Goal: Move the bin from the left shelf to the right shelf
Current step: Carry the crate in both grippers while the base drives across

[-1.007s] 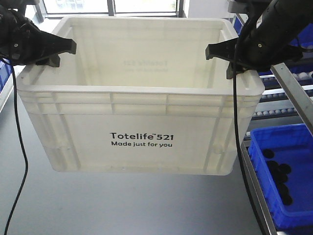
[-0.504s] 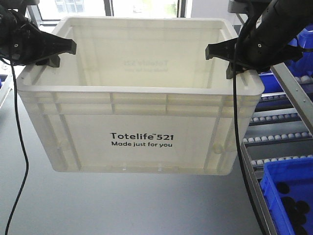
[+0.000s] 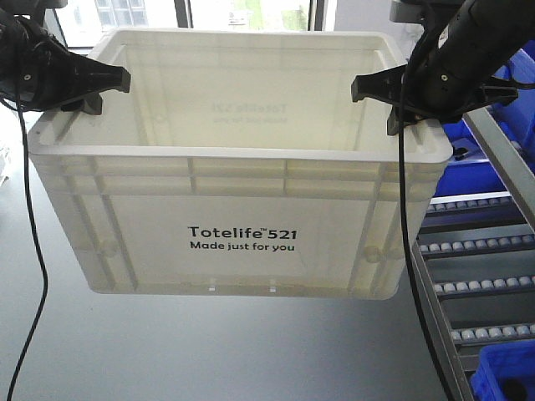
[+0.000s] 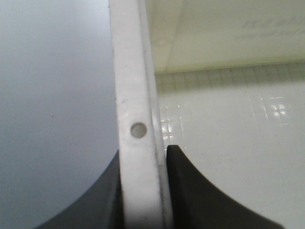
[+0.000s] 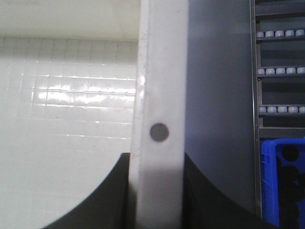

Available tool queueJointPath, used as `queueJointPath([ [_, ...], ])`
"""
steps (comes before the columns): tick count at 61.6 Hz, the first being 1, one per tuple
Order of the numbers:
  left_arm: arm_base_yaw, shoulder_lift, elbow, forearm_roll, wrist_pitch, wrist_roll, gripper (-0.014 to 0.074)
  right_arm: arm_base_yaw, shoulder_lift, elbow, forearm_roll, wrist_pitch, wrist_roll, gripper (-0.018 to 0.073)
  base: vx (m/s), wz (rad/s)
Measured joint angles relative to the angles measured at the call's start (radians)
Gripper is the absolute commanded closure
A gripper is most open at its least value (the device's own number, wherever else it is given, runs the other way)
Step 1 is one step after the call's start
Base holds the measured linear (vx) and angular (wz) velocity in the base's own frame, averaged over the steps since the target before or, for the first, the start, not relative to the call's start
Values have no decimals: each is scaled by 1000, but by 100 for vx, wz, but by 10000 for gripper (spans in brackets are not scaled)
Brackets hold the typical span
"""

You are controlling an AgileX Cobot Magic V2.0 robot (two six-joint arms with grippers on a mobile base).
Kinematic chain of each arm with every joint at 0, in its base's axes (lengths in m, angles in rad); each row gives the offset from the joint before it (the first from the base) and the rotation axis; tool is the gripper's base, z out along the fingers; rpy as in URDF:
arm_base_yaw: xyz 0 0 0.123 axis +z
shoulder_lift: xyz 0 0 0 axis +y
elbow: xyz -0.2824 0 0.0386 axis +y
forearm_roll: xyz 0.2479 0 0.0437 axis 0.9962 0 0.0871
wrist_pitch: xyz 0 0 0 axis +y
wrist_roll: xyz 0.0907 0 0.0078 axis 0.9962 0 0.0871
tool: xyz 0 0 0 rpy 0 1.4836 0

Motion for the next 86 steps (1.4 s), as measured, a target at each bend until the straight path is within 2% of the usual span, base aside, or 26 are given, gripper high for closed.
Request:
queueJointPath([
  [86,0,0,0,-2,0,0,485,0,0,0,0,-1,0,513,36,2],
])
